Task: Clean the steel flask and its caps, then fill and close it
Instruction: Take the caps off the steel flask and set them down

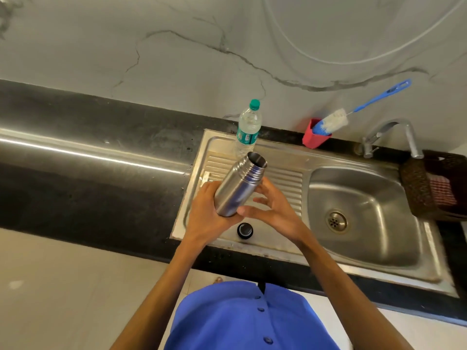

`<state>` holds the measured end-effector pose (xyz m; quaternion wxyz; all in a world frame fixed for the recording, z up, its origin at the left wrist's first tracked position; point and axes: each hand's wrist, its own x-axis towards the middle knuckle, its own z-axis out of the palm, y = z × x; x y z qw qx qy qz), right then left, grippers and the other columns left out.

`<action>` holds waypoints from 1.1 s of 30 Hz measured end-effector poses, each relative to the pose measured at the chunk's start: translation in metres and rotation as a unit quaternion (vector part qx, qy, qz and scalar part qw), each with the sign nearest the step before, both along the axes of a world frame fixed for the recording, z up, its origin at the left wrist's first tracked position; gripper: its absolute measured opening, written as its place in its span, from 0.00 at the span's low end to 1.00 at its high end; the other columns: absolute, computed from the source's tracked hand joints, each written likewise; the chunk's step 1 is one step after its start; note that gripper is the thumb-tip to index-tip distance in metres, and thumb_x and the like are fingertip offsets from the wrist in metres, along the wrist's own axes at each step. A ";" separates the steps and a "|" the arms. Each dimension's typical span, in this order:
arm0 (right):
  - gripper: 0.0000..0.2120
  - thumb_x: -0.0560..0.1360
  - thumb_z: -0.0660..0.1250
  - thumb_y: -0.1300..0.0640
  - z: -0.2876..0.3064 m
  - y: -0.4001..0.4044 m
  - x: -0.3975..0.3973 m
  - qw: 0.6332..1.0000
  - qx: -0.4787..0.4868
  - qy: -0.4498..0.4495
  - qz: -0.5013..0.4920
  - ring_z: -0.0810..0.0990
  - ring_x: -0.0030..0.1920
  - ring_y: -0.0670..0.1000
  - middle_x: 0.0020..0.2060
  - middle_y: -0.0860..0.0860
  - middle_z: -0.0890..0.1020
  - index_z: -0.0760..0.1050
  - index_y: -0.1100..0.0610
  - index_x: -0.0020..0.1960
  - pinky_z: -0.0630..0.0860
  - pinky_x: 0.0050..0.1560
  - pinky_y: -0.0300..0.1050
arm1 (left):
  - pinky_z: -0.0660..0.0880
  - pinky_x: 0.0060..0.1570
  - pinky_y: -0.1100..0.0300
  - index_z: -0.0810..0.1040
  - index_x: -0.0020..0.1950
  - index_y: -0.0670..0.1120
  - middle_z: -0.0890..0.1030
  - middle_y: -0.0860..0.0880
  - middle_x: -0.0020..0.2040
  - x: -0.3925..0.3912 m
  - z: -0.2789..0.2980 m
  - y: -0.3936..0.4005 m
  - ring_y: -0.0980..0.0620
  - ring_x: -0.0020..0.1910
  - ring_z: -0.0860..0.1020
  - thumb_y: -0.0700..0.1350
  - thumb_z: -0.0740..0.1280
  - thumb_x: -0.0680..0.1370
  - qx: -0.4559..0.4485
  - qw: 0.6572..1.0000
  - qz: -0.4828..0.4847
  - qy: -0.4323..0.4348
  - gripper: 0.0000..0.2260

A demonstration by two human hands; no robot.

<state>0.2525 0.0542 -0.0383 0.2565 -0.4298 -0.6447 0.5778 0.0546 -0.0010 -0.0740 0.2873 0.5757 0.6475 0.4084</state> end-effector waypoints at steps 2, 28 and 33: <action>0.36 0.70 0.81 0.46 0.006 0.005 0.012 0.999 0.005 0.015 -0.030 0.79 0.68 0.49 0.67 0.46 0.81 0.72 0.51 0.74 0.74 0.70 0.58 | 0.77 0.48 0.63 0.77 0.65 0.49 0.79 0.55 0.55 0.025 0.005 0.014 0.59 0.51 0.79 0.54 0.85 0.65 0.003 1.000 -0.024 0.010 0.33; 0.37 0.65 0.80 0.39 0.046 0.078 0.421 0.842 0.224 -0.467 -0.151 0.81 0.50 0.52 0.55 0.47 0.81 0.72 0.46 0.69 0.81 0.51 0.51 | 0.74 0.56 0.70 0.81 0.65 0.57 0.83 0.61 0.60 0.248 -0.012 0.093 0.62 0.59 0.81 0.53 0.76 0.78 -0.071 0.988 -0.138 0.014 0.15; 0.31 0.65 0.80 0.41 0.051 0.094 0.448 0.659 0.364 -0.659 -0.009 0.82 0.48 0.54 0.51 0.52 0.82 0.75 0.51 0.63 0.79 0.46 0.51 | 0.75 0.56 0.65 0.82 0.62 0.59 0.83 0.62 0.60 0.269 -0.017 0.093 0.61 0.59 0.81 0.52 0.75 0.79 -0.085 0.988 -0.126 -0.003 0.12</action>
